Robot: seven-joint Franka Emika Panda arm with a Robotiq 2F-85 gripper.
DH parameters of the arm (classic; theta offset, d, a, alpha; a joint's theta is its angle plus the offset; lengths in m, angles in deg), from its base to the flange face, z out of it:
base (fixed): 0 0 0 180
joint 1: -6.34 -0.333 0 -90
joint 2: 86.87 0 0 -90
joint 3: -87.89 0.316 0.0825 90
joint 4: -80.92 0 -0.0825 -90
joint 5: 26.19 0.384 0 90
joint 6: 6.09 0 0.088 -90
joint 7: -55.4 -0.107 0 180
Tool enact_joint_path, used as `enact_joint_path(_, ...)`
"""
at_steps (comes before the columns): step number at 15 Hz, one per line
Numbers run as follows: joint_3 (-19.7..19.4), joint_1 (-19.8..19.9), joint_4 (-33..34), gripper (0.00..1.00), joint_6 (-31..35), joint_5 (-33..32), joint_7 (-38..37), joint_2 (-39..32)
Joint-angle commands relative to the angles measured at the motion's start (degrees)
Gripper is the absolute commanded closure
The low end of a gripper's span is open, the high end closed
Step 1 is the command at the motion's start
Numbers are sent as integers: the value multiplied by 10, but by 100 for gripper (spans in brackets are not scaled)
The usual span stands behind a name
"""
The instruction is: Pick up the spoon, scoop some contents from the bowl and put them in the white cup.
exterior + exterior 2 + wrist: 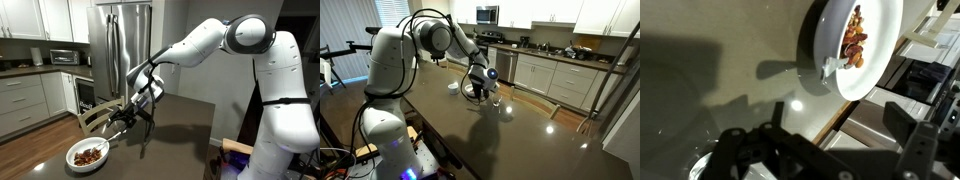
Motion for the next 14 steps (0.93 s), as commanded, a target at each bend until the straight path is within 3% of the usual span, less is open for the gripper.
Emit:
enact_joint_path(1, 10, 22, -1, 0, -35, 64, 29, 7)
enact_joint_path(2, -20, -3, -1, 0, -50, 82, 29, 9)
enact_joint_path(5, -39, -18, -4, 0, -71, 102, 20, 9)
enact_joint_path(14, -58, -59, -10, 0, -83, 139, 22, 10)
